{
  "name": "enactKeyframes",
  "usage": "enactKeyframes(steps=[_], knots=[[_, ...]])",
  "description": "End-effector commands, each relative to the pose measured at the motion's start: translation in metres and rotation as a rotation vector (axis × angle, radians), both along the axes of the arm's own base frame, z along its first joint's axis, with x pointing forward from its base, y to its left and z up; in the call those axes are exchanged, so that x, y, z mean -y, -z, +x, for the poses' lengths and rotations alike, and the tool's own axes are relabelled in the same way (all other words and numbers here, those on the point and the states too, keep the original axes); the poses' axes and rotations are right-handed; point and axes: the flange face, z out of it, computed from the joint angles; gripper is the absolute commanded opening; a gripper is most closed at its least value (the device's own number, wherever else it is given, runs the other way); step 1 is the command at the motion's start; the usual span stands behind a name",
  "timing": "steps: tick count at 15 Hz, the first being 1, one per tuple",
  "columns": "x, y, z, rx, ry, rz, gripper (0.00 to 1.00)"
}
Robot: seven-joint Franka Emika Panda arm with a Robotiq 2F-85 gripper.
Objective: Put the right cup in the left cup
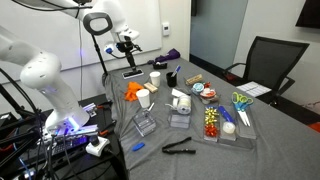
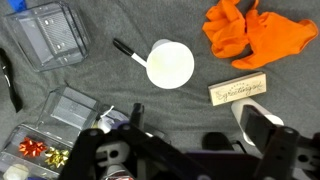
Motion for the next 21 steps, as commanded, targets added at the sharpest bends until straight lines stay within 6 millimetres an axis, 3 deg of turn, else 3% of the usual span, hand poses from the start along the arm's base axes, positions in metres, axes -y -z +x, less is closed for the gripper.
enactKeyframes(steps=[1,5,21], knots=[[0.000,-0.001,0.000,0.001,0.000,0.000,1.00],[-0.001,0.004,0.002,0.002,0.004,-0.008,1.00],[-0.037,0.120,0.035,-0.145,0.052,-0.020,1.00]])
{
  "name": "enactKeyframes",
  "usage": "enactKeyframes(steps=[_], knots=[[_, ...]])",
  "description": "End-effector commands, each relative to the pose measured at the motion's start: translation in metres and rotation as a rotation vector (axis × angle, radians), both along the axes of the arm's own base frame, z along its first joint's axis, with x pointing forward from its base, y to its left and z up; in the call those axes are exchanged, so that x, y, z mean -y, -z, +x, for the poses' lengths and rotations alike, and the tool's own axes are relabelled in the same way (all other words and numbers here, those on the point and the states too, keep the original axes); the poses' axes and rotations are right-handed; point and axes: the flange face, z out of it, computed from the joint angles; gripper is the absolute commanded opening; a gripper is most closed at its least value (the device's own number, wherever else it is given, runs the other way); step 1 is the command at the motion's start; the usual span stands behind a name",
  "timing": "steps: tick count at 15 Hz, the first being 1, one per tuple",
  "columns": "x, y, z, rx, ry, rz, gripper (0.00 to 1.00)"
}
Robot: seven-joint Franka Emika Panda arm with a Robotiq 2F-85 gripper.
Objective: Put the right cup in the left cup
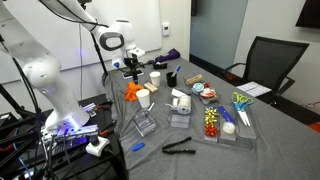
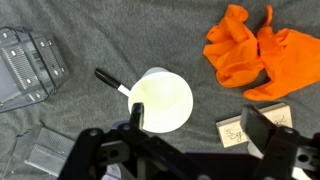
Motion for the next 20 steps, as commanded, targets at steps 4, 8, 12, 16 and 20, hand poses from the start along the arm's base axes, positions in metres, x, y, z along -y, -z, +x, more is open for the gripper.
enactKeyframes(steps=[4,8,12,16,20], knots=[[-0.011,0.044,0.020,-0.009,0.022,0.013,1.00],[-0.014,0.064,0.029,0.004,0.031,-0.002,1.00],[-0.016,0.079,0.035,0.012,0.047,-0.011,1.00],[-0.016,0.093,0.037,0.006,0.052,-0.026,1.00],[-0.012,0.104,0.040,0.003,0.050,-0.053,0.74]])
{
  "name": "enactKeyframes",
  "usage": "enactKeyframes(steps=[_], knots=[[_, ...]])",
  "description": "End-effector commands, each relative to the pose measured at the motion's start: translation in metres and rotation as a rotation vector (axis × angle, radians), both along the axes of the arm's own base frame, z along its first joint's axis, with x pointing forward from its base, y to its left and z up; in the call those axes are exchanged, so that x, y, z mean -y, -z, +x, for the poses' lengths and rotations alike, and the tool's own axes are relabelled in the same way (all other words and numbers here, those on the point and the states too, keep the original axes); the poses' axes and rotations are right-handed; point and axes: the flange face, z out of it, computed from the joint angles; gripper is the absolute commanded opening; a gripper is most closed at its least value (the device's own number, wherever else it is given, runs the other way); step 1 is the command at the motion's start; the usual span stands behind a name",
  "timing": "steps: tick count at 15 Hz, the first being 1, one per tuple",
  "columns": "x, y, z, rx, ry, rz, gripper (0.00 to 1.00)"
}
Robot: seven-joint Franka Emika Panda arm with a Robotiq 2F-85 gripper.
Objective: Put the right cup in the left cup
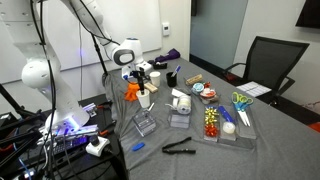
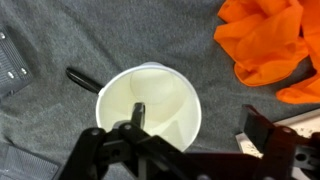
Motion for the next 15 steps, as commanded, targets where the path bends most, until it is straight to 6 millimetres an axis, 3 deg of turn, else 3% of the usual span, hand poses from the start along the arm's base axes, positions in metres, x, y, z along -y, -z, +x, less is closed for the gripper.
enactKeyframes(steps=[1,10,15], knots=[[0.005,0.012,0.008,0.011,0.005,-0.023,0.67],[0.014,0.015,0.012,0.012,0.018,-0.038,0.03],[0.008,0.004,0.013,0.036,0.032,-0.047,0.01]])
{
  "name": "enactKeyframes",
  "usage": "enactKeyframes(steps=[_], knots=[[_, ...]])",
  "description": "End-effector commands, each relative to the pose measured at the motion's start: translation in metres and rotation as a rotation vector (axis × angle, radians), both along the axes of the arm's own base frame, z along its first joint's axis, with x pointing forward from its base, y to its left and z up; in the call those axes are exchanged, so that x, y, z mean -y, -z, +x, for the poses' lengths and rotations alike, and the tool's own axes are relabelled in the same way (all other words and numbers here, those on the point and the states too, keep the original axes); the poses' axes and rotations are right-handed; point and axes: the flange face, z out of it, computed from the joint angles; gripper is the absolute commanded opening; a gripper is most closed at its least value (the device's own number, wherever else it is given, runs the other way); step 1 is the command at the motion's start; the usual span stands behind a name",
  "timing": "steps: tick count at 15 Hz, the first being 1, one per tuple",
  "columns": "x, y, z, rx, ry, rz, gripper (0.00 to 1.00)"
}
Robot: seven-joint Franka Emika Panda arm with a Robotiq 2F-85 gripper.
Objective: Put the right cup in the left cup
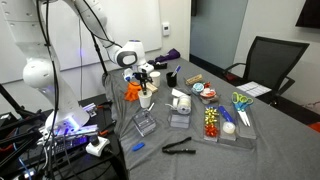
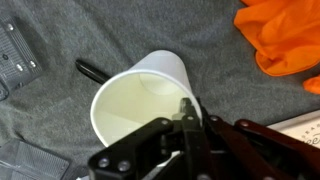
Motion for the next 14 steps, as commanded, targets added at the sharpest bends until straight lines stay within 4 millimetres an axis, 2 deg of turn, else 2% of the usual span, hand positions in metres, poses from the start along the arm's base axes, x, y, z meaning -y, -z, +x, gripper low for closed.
enactKeyframes(steps=[1,8,14], knots=[[-0.008,-0.011,0.003,0.035,0.018,-0.024,0.01],[-0.059,-0.055,0.024,0.119,0.135,-0.104,0.01],[-0.108,-0.094,0.037,0.188,0.211,-0.061,0.01]])
